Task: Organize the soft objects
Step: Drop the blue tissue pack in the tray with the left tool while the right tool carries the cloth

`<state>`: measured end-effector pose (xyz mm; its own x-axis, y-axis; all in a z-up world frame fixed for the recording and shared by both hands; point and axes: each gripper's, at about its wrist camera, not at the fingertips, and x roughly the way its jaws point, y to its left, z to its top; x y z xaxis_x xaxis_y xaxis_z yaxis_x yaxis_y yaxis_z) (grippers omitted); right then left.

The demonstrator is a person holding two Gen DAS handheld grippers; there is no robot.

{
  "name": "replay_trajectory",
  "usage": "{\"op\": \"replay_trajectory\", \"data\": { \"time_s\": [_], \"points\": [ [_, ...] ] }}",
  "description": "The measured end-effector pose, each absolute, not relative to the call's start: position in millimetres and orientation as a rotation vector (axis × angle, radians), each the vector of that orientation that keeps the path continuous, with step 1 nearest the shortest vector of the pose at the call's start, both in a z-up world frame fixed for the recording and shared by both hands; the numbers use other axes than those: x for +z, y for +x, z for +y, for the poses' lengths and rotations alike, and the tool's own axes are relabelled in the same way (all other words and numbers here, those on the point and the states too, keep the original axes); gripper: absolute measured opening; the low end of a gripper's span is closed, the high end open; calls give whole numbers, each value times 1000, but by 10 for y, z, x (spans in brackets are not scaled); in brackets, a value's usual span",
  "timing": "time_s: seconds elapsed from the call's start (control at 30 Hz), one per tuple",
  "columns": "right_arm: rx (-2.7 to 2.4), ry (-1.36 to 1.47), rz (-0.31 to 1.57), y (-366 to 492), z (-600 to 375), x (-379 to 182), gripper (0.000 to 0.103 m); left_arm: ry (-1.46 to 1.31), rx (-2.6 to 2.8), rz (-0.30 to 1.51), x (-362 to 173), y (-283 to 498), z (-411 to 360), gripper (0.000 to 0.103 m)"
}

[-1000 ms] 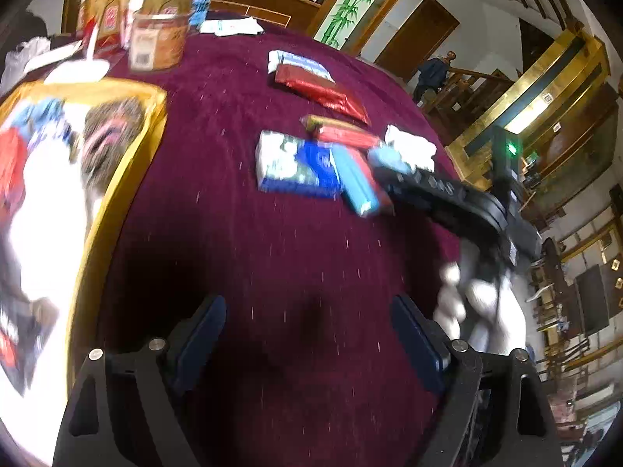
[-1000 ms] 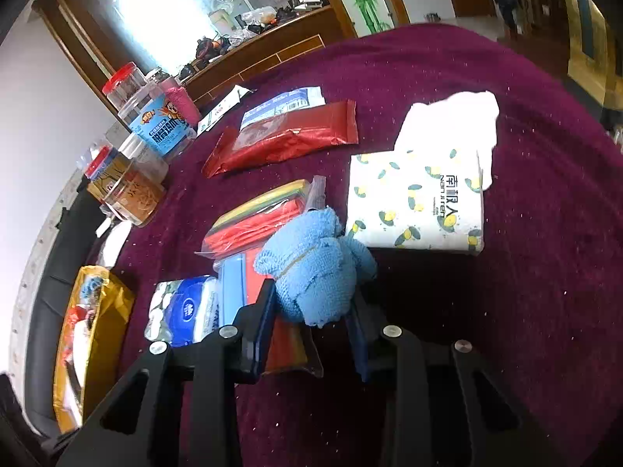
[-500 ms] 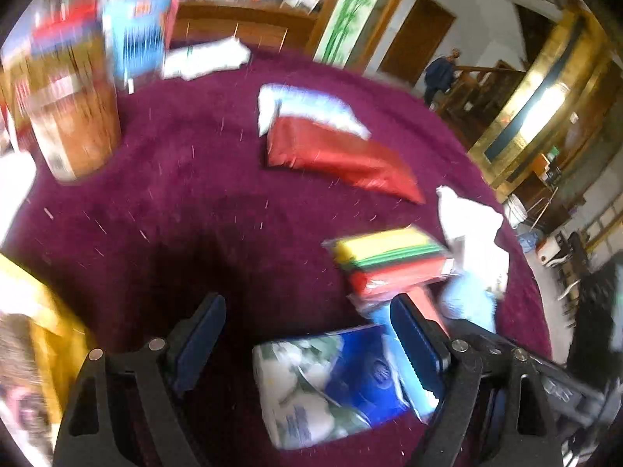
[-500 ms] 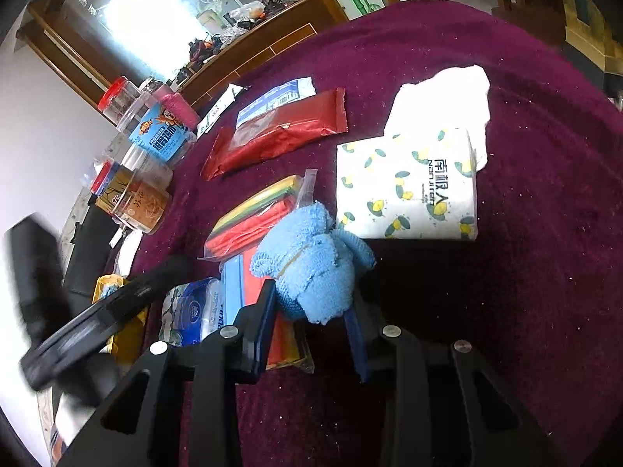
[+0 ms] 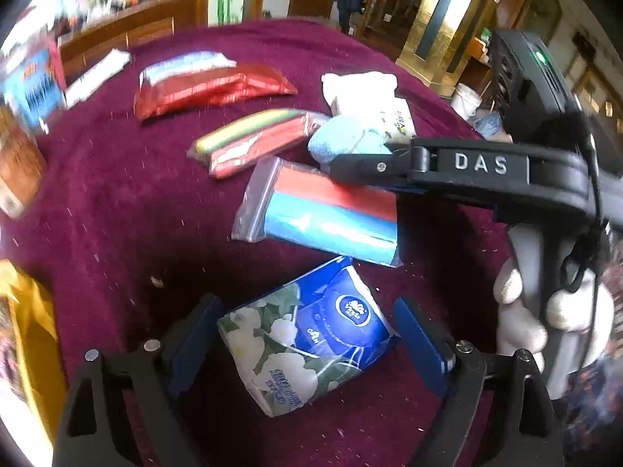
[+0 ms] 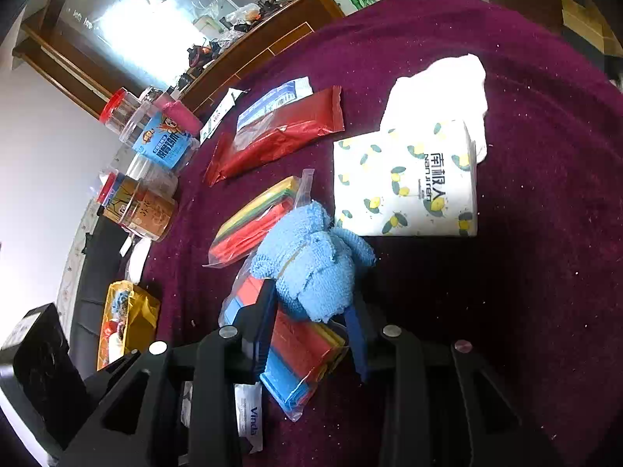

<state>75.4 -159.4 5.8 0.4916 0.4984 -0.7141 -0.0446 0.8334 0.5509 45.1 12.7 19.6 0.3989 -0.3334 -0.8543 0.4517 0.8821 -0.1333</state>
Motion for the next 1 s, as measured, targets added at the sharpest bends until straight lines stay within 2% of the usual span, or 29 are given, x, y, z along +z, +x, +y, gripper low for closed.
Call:
{"op": "replay_trajectory", "data": {
  "time_s": [0.1,0.17,0.23,0.33,0.4,0.53,0.63,0.8,1.0],
  "points": [
    [360,524,1011,757,-1611,49,37,233,-467,1031,95,372,-34,93],
    [383,553,1007,763,-1625,41,49,283,-441,972,82,281,-93,96],
    [414,602,1000,764,-1656,30,56,250,-442,988,84,261,-52,90],
    [432,655,992,777,-1696,7,57,191,-439,984,117,197,54,90],
    [429,654,989,773,-1695,8,52,159,-431,977,151,126,130,89],
    [376,580,988,766,-1651,28,32,41,-444,956,322,-39,268,89],
    [363,555,982,756,-1640,38,27,-36,-440,919,516,-278,435,89],
    [360,529,956,718,-1625,68,25,-169,-406,881,763,-602,840,90],
    [338,491,897,590,-1621,184,21,-258,-241,799,938,-1131,1677,90]
  ]
}}
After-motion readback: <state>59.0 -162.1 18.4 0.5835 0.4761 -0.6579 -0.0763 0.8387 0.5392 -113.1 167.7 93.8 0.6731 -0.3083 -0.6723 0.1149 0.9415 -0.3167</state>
